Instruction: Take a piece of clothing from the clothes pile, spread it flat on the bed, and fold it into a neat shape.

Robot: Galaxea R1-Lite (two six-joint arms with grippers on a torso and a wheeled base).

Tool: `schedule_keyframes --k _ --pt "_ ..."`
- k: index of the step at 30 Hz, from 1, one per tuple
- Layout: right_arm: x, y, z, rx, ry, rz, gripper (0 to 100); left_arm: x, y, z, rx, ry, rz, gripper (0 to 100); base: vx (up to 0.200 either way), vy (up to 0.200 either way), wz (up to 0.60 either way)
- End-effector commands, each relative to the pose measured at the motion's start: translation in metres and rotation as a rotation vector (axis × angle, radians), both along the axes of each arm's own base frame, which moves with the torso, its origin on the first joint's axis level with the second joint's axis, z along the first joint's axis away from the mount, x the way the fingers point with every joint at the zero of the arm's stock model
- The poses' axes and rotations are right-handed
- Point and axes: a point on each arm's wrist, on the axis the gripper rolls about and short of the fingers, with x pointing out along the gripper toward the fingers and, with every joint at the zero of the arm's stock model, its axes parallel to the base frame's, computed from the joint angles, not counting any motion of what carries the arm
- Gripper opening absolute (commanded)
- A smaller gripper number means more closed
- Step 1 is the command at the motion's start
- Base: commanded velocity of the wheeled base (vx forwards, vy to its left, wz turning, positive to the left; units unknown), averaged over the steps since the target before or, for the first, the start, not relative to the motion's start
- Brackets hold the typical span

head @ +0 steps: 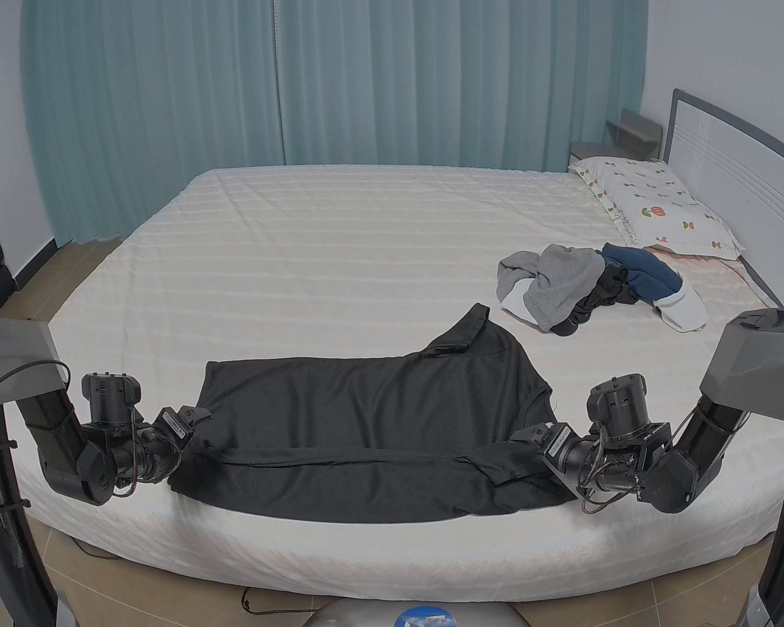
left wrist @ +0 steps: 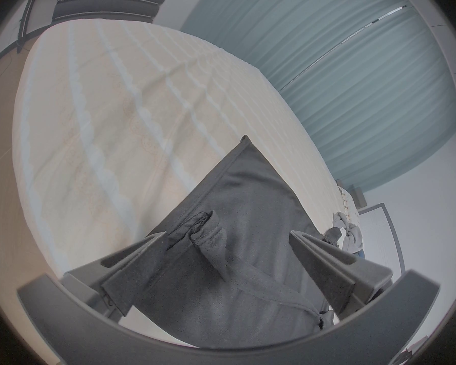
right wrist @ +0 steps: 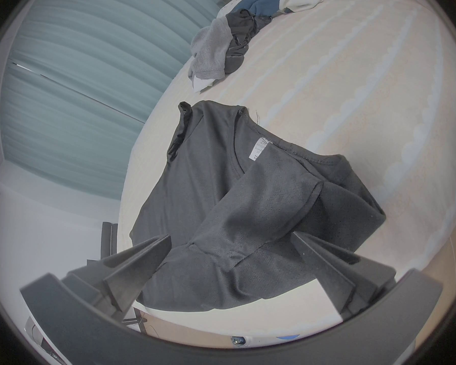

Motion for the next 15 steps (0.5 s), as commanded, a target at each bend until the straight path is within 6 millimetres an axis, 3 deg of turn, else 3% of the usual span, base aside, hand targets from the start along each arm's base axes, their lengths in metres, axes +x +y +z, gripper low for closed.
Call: schedule_keyframes --k 1,15 --pt "0.002 0.001 -0.008 -0.007 0.018 0.0 100 0.001 0.0 -0.007 -0.002 0.022 -0.001 100 0.0 0.0 0.0" --pt "0.013 0.001 -0.019 -0.025 0.021 -0.03 100 0.001 0.0 -0.01 -0.001 0.028 0.0 100 0.0 0.0 0.0"
